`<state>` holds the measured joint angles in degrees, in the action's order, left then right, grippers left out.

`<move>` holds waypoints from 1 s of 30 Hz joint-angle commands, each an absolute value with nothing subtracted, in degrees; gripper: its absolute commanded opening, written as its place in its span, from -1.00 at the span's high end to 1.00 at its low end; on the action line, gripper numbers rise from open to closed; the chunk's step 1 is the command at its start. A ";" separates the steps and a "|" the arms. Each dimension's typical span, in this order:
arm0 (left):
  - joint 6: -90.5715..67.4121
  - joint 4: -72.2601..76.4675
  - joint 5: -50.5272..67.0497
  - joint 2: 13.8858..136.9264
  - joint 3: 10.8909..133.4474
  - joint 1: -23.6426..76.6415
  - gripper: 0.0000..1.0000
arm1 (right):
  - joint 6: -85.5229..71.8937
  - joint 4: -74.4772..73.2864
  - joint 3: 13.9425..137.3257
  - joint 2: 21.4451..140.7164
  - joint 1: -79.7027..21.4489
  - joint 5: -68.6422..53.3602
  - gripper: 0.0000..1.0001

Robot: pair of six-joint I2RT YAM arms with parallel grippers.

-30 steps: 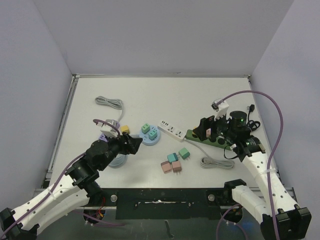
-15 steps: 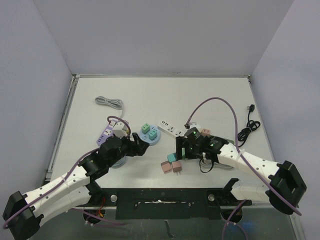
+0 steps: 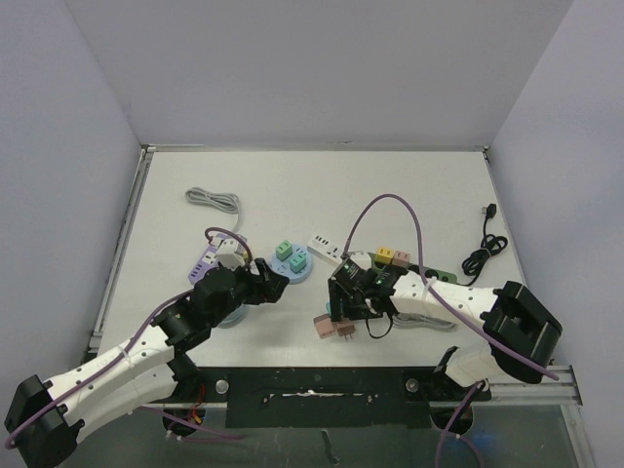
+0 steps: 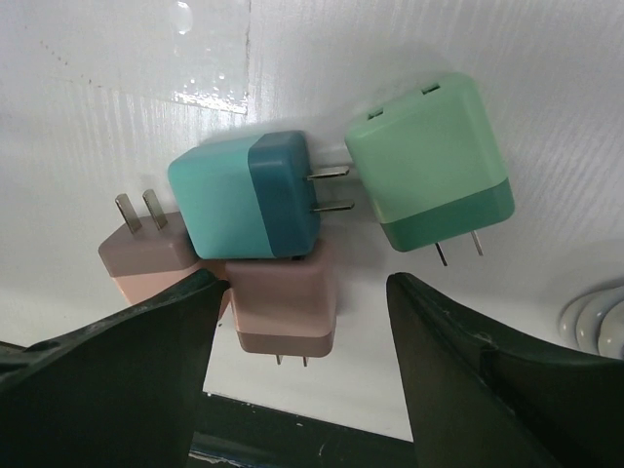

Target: Insert the plug

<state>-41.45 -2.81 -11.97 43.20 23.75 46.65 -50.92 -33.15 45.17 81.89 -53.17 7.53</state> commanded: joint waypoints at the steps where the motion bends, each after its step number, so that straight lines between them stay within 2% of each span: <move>1: -41.84 0.87 -12.87 42.58 23.75 46.23 -0.47 | -52.65 -34.62 47.65 84.24 -54.41 8.01 -0.32; 8: -41.77 0.37 -13.57 42.05 23.53 46.19 -0.53 | -54.31 -35.93 48.78 85.42 -55.56 10.65 0.04; 12: -40.64 1.05 -12.82 40.81 23.04 46.14 -0.56 | -56.35 -34.93 49.52 82.20 -55.94 14.39 0.18; 21: -38.08 10.17 -4.01 39.55 21.36 46.14 -0.50 | -62.68 -20.32 50.61 70.83 -55.20 21.35 0.13; 30: -36.01 21.46 1.94 43.95 22.05 46.22 -0.39 | -68.12 -5.51 53.50 71.82 -50.06 16.07 0.15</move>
